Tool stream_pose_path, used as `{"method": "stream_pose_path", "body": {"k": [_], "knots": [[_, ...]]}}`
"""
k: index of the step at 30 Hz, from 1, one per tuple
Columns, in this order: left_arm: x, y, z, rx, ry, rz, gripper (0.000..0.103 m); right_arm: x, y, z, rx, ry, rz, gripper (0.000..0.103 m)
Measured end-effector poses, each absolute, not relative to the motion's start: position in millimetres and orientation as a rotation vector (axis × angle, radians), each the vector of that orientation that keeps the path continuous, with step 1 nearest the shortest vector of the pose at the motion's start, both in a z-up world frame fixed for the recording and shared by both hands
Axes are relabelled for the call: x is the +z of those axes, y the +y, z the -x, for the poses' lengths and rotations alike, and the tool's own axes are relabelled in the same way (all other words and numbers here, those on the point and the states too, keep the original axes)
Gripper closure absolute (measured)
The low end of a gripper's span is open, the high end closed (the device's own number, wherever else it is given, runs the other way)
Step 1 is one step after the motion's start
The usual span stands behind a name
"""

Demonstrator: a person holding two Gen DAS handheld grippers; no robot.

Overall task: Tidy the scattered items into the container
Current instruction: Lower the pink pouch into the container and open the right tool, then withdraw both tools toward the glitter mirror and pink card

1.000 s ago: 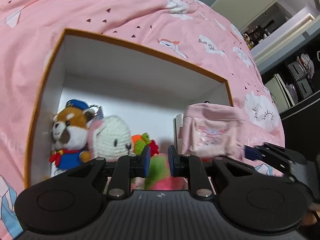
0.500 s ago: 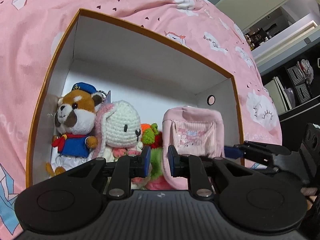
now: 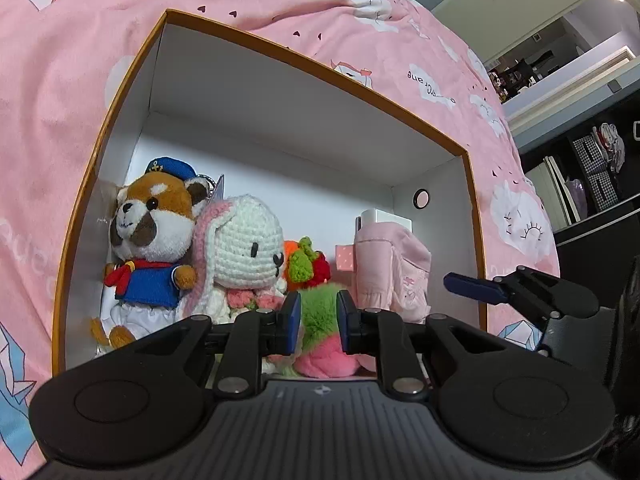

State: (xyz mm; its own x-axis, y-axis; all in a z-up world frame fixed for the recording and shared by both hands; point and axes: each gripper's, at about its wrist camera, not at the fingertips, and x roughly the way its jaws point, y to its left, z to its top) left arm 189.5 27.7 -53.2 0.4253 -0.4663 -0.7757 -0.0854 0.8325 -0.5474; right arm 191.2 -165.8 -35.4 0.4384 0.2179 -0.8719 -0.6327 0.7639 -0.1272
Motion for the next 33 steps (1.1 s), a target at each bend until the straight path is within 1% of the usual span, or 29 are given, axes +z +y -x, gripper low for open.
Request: {"method": "stream_pose_path", "body": {"k": [2, 3, 4, 6, 7, 9, 14, 18, 24, 29, 31, 33], "knots": [[-52.7, 27.8, -189.0, -0.255, 1.120, 0.567, 0.082, -29.1, -171.2, -192.5, 0.566, 0.973, 0.439, 0.037], [-52.6, 27.7, -188.9, -0.255, 1.119, 0.567, 0.082, -26.1, -173.0, -194.3, 0.569, 0.969, 0.410, 0.042], [-52.4, 27.6, -188.9, -0.256, 1.118, 0.568, 0.082, -23.7, -175.6, -196.5, 0.570, 0.967, 0.382, 0.052], [-52.0, 26.7, -188.9, -0.259, 1.118, 0.566, 0.082, -23.7, -176.6, -203.4, 0.553, 0.966, 0.352, 0.058], [-52.1, 26.0, -188.6, -0.260, 1.118, 0.565, 0.082, -25.7, -176.2, -206.4, 0.545, 0.972, 0.354, 0.065], [-52.1, 24.9, -188.2, -0.262, 1.119, 0.561, 0.082, -32.1, -172.7, -210.9, 0.556, 0.996, 0.356, 0.074], [-52.5, 25.6, -188.2, -0.261, 1.124, 0.561, 0.082, -47.8, -156.4, -211.4, 0.588, 1.025, 0.430, 0.079], [-52.6, 26.1, -188.6, -0.264, 1.126, 0.563, 0.082, -51.8, -149.8, -207.2, 0.624, 1.040, 0.506, 0.087], [-46.9, 19.0, -186.1, -0.263, 1.113, 0.506, 0.082, -56.8, -150.9, -207.8, 0.615, 1.048, 0.486, 0.087], [-34.4, 14.7, -174.3, -0.261, 1.074, 0.459, 0.082, -42.0, -153.9, -198.8, 0.578, 0.997, 0.475, 0.086], [-30.6, 13.2, -169.0, -0.253, 1.060, 0.440, 0.082, -33.5, -157.6, -193.6, 0.561, 0.967, 0.461, 0.082], [-25.3, 10.8, -161.8, -0.250, 1.044, 0.416, 0.082, -24.5, -161.4, -187.8, 0.546, 0.940, 0.438, 0.080]]}}
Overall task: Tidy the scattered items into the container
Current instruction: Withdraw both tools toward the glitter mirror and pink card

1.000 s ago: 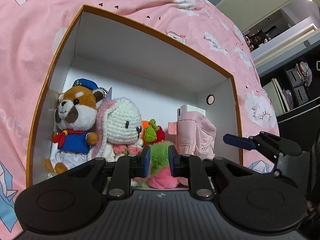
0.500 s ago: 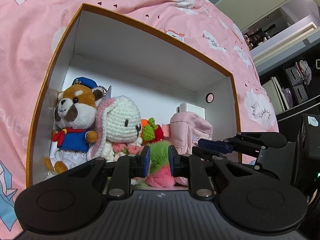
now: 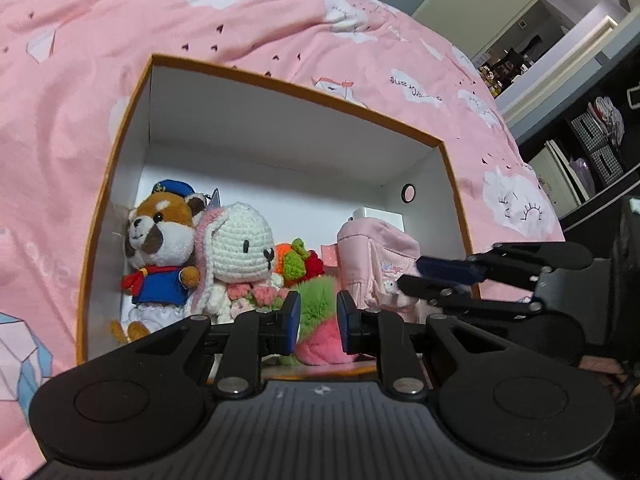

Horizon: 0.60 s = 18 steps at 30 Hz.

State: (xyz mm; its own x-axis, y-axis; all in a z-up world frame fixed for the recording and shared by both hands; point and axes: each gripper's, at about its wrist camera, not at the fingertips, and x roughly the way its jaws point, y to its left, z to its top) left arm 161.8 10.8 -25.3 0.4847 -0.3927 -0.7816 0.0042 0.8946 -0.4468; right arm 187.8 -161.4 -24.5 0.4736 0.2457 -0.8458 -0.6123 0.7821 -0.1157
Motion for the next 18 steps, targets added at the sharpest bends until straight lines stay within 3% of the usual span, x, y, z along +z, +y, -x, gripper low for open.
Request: {"method": "stream_pose_path", "body": {"k": [3, 10, 12, 18], "knots": [[-16.6, 7.3, -150.0, -0.257, 1.023, 0.389, 0.082, -11.4, -166.8, -173.8, 0.528, 0.892, 0.394, 0.070], [-3.9, 4.1, -123.9, -0.266, 0.986, 0.372, 0.079, 18.8, -180.3, -132.5, 0.536, 0.785, 0.222, 0.064], [-0.5, 4.5, -116.5, -0.271, 0.974, 0.371, 0.079, 24.2, -182.1, -120.4, 0.550, 0.757, 0.163, 0.053], [8.8, 9.4, -90.6, -0.269, 0.932, 0.359, 0.078, 28.8, -182.1, -83.8, 0.583, 0.719, 0.057, 0.052]]}}
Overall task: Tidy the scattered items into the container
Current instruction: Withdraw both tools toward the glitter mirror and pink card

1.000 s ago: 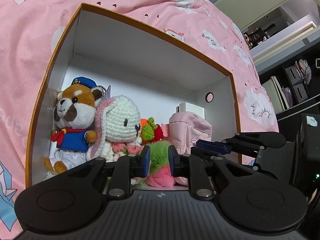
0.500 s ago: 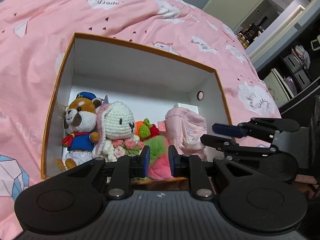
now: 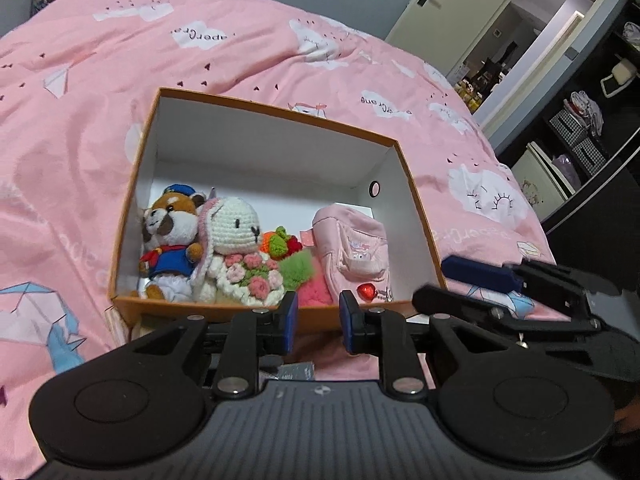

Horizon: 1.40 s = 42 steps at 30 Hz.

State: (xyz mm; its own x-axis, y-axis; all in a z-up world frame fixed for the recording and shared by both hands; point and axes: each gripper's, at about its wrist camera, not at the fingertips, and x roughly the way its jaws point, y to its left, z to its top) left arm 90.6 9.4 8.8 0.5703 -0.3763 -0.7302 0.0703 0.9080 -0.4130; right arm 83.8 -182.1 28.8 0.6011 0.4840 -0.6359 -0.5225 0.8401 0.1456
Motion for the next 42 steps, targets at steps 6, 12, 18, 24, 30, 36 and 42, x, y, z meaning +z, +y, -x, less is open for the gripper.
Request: {"method": "stream_pose_path", "body": {"k": [6, 12, 18, 24, 30, 36, 42], "knots": [[7.1, 18.0, -65.0, -0.271, 0.953, 0.342, 0.075, 12.9, -179.6, -60.5, 0.574, 0.808, 0.055, 0.052], [-3.8, 30.2, -41.0, -0.260, 1.005, 0.333, 0.075, -6.0, -188.2, -42.6, 0.571, 0.891, 0.067, 0.052], [-16.6, 32.1, -26.6, -0.244, 1.078, 0.287, 0.075, -18.5, -193.6, -28.7, 0.576, 0.950, 0.090, 0.052], [-30.8, 37.6, -25.9, -0.225, 1.100, 0.333, 0.065, -32.5, -190.1, -34.0, 0.587, 0.996, 0.056, 0.052], [-42.6, 44.8, -40.9, -0.169, 1.115, 0.409, 0.051, -47.2, -186.8, -50.6, 0.596, 1.048, -0.017, 0.051], [-59.4, 46.6, -56.3, -0.171, 1.157, 0.496, 0.051, -64.2, -177.2, -68.3, 0.629, 1.116, -0.044, 0.046], [-76.5, 46.9, -68.4, -0.172, 1.214, 0.544, 0.050, -83.7, -173.6, -78.3, 0.652, 1.192, -0.072, 0.038]]}}
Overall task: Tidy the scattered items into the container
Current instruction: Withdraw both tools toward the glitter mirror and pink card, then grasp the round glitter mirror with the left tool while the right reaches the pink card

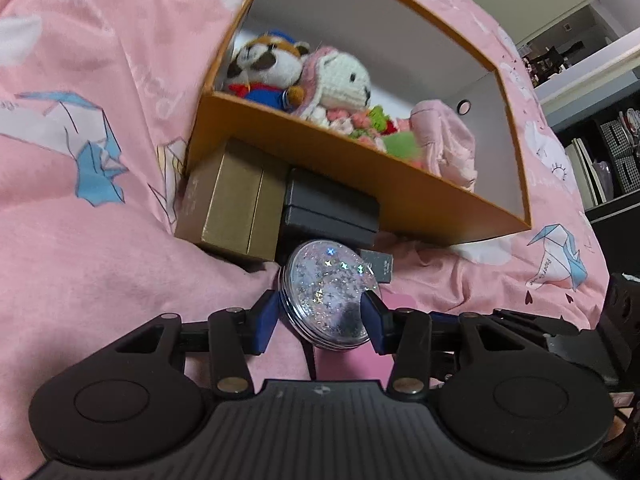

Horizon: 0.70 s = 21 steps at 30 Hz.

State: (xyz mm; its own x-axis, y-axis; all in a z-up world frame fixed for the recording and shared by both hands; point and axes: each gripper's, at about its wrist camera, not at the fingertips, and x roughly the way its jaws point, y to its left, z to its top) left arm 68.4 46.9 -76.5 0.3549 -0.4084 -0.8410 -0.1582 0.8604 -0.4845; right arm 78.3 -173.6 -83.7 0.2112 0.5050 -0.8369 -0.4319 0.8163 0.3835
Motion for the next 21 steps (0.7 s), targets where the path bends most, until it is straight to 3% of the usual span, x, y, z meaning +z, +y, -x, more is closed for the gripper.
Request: {"method": "stream_pose_path", "body": {"k": [9, 13, 17, 21], "knots": [[-95.1, 43.5, -77.8, -0.219, 1.248, 0.599, 0.042, -108.4, -172.3, -91.4, 0.706, 1.264, -0.186, 0.026], [-95.1, 44.1, -77.7, -0.219, 1.238, 0.605, 0.046, -113.9, -172.9, -93.3, 0.716, 1.278, -0.224, 0.028], [-90.9, 46.3, -75.0, -0.212, 1.217, 0.608, 0.057, -107.9, -174.1, -90.4, 0.705, 1.253, -0.220, 0.042], [-85.1, 48.6, -72.0, -0.212, 1.197, 0.617, 0.065, -97.2, -180.0, -88.1, 0.656, 1.210, -0.198, 0.074]]}}
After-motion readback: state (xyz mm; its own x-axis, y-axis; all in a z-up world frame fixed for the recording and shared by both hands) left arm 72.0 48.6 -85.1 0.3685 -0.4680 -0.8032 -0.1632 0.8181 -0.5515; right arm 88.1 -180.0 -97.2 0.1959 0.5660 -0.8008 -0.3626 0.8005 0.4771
